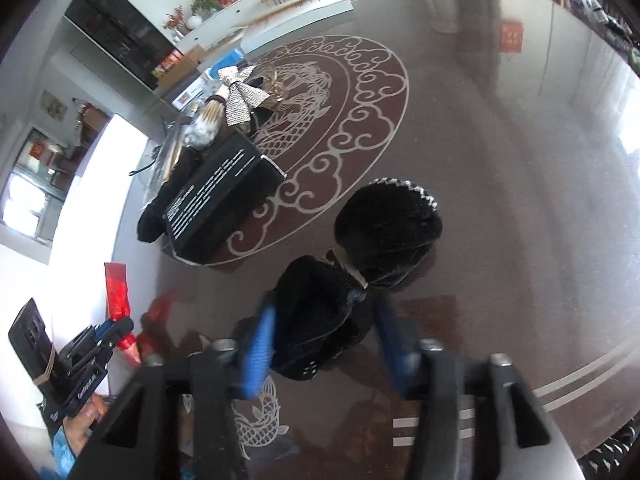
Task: Organize objects
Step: 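Grasp the black velvet pouch with the right tool while the left tool holds the red packet, then carry both items into the cardboard-floored bin and open both tools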
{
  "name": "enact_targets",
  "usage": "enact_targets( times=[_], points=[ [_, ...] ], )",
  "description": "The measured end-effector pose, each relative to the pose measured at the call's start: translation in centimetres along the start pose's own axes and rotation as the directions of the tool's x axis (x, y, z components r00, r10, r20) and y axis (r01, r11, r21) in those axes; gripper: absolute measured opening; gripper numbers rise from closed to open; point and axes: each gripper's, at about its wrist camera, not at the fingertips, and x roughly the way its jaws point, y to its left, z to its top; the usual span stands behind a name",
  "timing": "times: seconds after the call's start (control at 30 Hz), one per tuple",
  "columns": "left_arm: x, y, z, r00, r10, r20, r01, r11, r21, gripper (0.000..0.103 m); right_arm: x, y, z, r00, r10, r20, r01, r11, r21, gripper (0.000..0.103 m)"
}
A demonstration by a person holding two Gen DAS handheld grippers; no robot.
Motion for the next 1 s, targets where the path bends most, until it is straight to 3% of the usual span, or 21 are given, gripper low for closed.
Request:
enact_targets(
  times=[0.1,0.17,0.2,0.33,0.43,0.53,0.63,0.73,0.83,0.9,0.93,1.0],
  points=[
    [0.2,-0.3,0.0,1.0,0.007,0.005,-0.007,1.0,0.015,0.019,4.5,1.5,-2.1,1.0,-0.003,-0.027,0.003,1.0,-0.014,0.071],
    [0.1,-0.4,0.0,1.0,0.003,0.012,-0.003,1.0,0.018,0.018,6.7,2.6,-4.2,0.997,-0.078,-0.001,0.078,0.995,-0.068,0.04],
    [-0.1,-0.4,0.0,1.0,0.0,0.019,0.0,1.0,0.015,0.018,7.2,2.7,-5.1,0.998,-0.061,-0.004,0.06,0.996,-0.064,0.028],
    [-1.6,-0.2,0.1,0.997,-0.04,0.062,0.042,0.999,-0.02,0.018,8.7,3.4,-10.0,0.999,-0.009,0.038,0.013,0.994,-0.105,0.028],
    [-4.5,0.1,0.7,0.985,-0.093,0.146,0.101,0.994,-0.048,0.018,9.4,5.0,-12.9,0.998,0.017,0.06,-0.007,0.987,-0.163,0.028],
    [-8.2,0.7,1.4,0.964,-0.124,0.237,0.144,0.987,-0.071,0.018,10.7,8.4,-15.2,0.996,0.043,0.079,-0.022,0.969,-0.246,0.028],
    [-12.4,2.6,2.0,0.944,-0.115,0.309,0.157,0.981,-0.115,0.018,12.2,14.2,-16.8,0.99,0.128,0.063,-0.102,0.943,-0.316,0.028],
    [-16.5,6.4,2.2,0.935,-0.046,0.352,0.115,0.977,-0.178,0.018,13.1,22.0,-17.3,0.97,0.245,0.004,-0.222,0.887,-0.404,0.028],
    [-19.9,11.9,1.5,0.931,0.087,0.355,0.015,0.962,-0.274,0.018,15.7,31.2,-18.1,0.927,0.362,-0.093,-0.359,0.794,-0.491,0.028],
    [-21.3,15.6,0.5,0.926,0.194,0.324,-0.078,0.937,-0.34,0.018,18.9,36.9,-18.8,0.897,0.409,-0.169,-0.433,0.732,-0.526,0.028],
    [-21.7,17.2,-0.1,0.924,0.238,0.301,-0.118,0.922,-0.369,0.018,20.2,39.4,-18.9,0.892,0.409,-0.195,-0.445,0.712,-0.544,0.028],
    [-21.5,20.3,-1.4,0.914,0.359,0.191,-0.248,0.865,-0.437,0.019,24.3,43.4,-19.8,0.893,0.388,-0.227,-0.444,0.687,-0.576,0.032]
  ],
)
